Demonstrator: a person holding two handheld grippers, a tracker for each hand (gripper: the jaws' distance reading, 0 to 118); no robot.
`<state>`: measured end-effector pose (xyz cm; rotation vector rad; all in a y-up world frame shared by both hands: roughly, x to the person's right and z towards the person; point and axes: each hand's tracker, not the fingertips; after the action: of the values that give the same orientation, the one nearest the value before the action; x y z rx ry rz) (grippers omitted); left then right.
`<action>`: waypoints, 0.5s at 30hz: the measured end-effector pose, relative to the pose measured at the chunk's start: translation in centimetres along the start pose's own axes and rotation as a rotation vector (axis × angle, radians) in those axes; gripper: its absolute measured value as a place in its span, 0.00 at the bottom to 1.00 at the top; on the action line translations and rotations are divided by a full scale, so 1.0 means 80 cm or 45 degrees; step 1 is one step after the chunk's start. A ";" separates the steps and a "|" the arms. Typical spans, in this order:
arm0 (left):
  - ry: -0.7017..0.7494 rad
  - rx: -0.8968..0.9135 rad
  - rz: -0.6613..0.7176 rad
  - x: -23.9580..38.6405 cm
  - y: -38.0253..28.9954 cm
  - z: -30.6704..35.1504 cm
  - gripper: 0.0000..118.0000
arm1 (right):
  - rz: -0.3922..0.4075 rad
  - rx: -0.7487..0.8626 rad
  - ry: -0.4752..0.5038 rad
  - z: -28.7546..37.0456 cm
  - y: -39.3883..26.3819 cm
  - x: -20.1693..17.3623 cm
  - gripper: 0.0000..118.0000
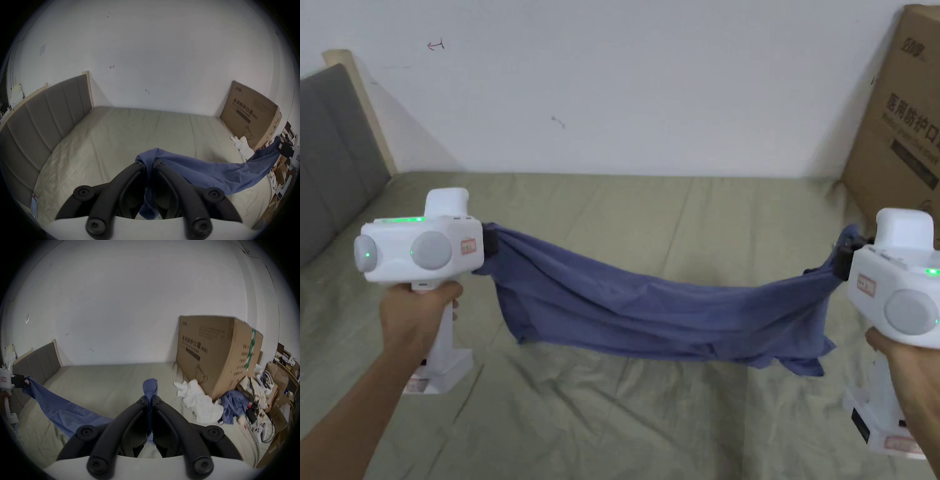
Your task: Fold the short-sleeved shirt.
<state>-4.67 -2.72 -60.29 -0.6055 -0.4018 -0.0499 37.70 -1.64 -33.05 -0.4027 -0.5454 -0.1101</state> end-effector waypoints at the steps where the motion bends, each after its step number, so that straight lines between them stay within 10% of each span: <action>1: -0.002 -0.013 -0.006 -0.002 -0.017 0.003 0.10 | -0.004 -0.021 0.006 0.007 -0.014 0.001 0.05; 15: 0.010 -0.167 0.088 -0.061 -0.226 0.111 0.10 | -0.095 -0.136 -0.015 0.164 -0.169 0.029 0.05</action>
<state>-15.24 -12.99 -45.67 -0.7478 -0.3717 -0.0121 30.52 -8.79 -16.94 -0.4877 -0.5676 -0.2097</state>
